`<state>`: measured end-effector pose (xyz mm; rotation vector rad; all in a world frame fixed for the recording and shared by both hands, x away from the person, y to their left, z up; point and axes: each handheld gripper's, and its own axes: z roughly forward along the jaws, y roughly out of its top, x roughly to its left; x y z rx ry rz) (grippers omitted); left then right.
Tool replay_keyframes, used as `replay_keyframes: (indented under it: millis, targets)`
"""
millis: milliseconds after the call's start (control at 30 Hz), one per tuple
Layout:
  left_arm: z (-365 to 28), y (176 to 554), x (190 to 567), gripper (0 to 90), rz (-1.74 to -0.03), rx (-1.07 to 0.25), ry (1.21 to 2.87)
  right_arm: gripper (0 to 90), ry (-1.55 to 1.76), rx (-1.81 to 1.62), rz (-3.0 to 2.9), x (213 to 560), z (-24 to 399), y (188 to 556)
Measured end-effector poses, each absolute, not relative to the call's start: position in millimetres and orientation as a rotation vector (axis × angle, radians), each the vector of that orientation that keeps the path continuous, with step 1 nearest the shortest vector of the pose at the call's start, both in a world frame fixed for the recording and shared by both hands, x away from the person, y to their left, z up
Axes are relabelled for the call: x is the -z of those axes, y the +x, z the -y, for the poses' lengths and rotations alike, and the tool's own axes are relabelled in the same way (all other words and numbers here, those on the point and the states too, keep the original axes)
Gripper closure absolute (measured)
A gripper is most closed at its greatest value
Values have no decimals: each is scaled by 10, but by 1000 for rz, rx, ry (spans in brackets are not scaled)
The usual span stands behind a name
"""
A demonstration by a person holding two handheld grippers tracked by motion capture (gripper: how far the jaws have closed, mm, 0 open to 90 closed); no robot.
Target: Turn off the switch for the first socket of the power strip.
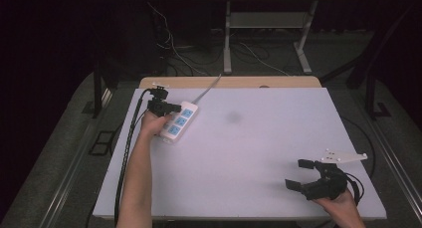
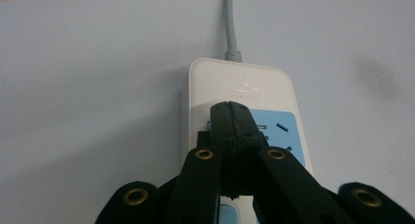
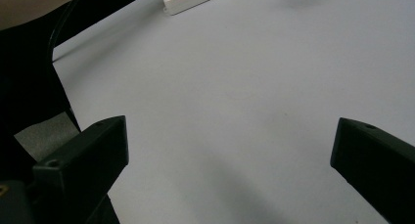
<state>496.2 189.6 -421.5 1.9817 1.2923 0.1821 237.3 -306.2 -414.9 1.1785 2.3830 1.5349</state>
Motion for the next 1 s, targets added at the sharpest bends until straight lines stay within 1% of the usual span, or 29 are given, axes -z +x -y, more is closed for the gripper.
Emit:
replay_keyframes:
  millis: [133,333,433,567,1000]
  targets:
    - [-1888,4958,4213,895,-1292,-189,1983,4,1188,-1537,-2377,4150,3081,2383]
    - [-1840,4931,4198,893,-1277,-243,2015,4,1184,-1536,-2375,4147,3080,2384]
    - [-1832,4921,4147,894,-1292,-272,1982,4,1183,-1539,-2370,4144,3083,2381]
    - [-1843,4899,4087,894,-1272,-262,1944,4,1188,-1543,-2364,4141,3099,2383]
    - [-1865,4808,3910,890,-1257,-286,1934,4,1189,-1547,-2359,4144,3102,2398]
